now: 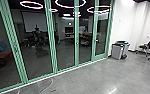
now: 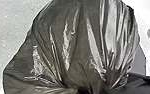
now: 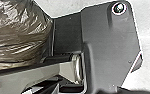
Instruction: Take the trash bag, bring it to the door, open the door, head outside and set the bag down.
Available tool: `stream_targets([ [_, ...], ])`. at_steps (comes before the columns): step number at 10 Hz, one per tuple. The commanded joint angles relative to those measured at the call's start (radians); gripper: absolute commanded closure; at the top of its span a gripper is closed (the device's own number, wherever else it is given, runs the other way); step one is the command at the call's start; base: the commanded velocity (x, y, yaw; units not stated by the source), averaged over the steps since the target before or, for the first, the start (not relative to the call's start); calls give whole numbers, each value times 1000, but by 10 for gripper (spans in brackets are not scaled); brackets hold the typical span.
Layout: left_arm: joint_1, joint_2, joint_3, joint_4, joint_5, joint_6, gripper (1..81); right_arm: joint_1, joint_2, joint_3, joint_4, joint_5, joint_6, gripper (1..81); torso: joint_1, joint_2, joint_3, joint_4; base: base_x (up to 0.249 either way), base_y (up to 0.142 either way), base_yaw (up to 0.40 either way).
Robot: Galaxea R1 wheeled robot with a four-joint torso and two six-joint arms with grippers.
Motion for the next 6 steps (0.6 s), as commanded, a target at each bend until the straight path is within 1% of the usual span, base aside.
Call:
stream_targets([
  [1,-58,1,6,11,58,4,811,54,6,5,-6,-57,-5,10,0,0,0,0,124,0,0],
  [3,-58,1,6,11,60,4,811,54,6,5,-6,-57,-5,10,0,0,0,0,124,0,0],
  [6,-58,2,6,11,60,4,811,54,6,5,-7,-57,-5,10,-1,0,0,0,124,-77,0],
])
